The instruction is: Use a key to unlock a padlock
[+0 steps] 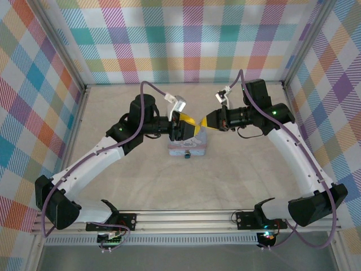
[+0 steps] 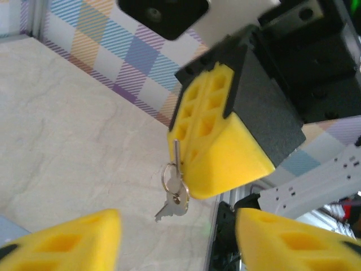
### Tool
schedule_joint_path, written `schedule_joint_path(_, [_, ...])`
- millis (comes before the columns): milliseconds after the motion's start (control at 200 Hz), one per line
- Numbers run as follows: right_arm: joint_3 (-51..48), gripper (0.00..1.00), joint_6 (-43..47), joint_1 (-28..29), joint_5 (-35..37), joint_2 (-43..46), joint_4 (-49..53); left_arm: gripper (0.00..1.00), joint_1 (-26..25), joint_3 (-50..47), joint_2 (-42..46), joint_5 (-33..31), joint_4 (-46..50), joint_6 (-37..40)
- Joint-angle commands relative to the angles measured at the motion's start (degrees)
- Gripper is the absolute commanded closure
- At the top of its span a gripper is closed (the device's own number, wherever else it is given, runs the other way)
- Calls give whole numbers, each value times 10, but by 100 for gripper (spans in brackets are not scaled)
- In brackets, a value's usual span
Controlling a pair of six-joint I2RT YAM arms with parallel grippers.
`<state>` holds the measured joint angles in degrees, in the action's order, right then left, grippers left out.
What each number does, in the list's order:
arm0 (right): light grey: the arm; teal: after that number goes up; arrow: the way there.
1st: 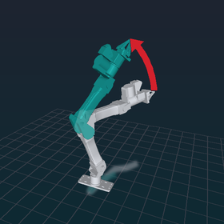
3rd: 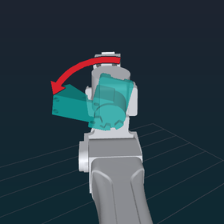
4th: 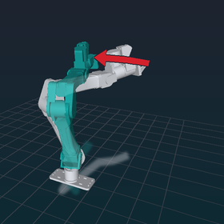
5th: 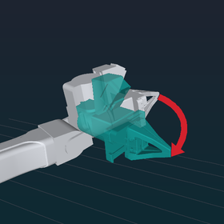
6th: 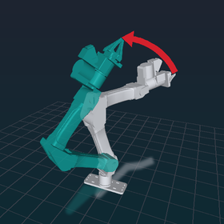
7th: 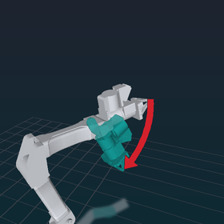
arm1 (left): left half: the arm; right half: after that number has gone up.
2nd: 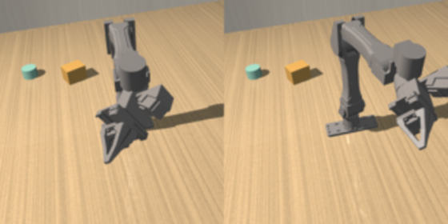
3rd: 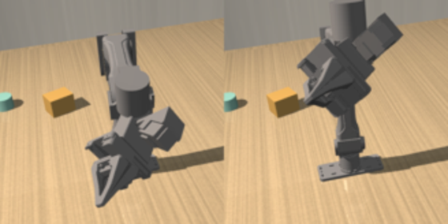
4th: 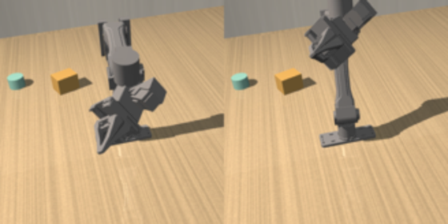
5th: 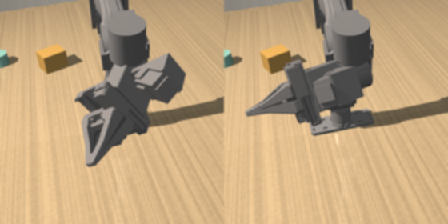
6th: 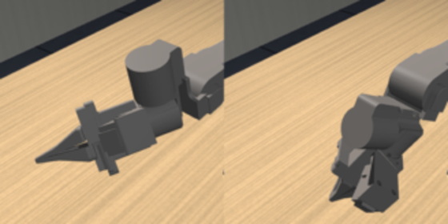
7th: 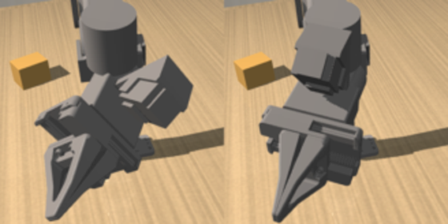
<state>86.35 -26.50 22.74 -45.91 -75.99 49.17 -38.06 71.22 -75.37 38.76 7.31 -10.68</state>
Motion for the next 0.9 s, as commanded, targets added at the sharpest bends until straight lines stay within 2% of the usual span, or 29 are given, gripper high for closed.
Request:
schedule_joint_path(0, [-5,100,10,3,-10,7,7,35,10,-13,30,-19,-25,-5])
schedule_joint_path(70, [-7,100,14,3,-12,8,10,31,11,-14,34,-17,-36,-12])
schedule_joint_path(275, [-13,100,21,3,-27,13,3,29,12,11,12,0,-29,-20])
schedule_joint_path(310, [-15,100,22,3,-25,14,0,26,12,19,5,5,-27,-22])
schedule_joint_path(455, [-18,100,26,3,-40,14,-8,18,11,32,-22,42,-32,-43])
schedule_joint_path(555, [-25,100,21,3,-45,11,-17,16,7,33,-38,83,-64,-70])
schedule_joint_path(635, [-32,100,15,3,-50,11,-31,15,0,35,-45,91,-74,-79])
schedule_joint_path(745, [-38,100,12,4,-50,11,-39,20,0,20,-40,109,-124,-106])
schedule_joint_path(895, [-43,100,14,3,-33,11,-38,46,0,16,-29,123,-136,-112])
